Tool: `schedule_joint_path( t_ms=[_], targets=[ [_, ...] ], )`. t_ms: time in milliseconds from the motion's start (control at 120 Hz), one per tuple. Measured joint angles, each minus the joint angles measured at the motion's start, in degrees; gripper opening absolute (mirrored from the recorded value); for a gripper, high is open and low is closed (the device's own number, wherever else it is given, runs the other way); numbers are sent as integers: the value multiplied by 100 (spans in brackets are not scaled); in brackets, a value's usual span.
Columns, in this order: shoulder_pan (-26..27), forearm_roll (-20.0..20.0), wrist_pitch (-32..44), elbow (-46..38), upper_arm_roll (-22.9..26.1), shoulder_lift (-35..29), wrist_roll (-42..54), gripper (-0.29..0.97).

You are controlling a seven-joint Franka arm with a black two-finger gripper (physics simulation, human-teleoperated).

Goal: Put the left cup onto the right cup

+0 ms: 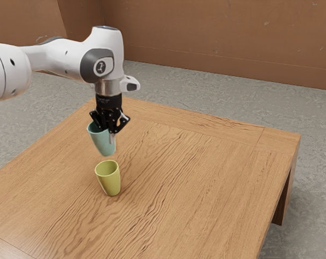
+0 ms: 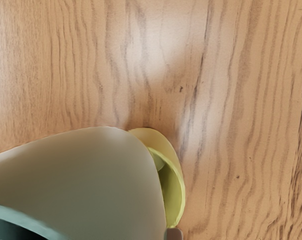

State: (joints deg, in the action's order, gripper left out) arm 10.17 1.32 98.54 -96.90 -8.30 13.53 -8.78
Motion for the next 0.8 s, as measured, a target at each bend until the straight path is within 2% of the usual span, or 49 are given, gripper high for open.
schedule_joint_path(
  t_ms=[375, 800],
  targets=[
    [187, -3, -32, -682, 19, -409, -330, -10],
    [183, 4, 154, -833, 18, -397, -572, -10]
  ],
)
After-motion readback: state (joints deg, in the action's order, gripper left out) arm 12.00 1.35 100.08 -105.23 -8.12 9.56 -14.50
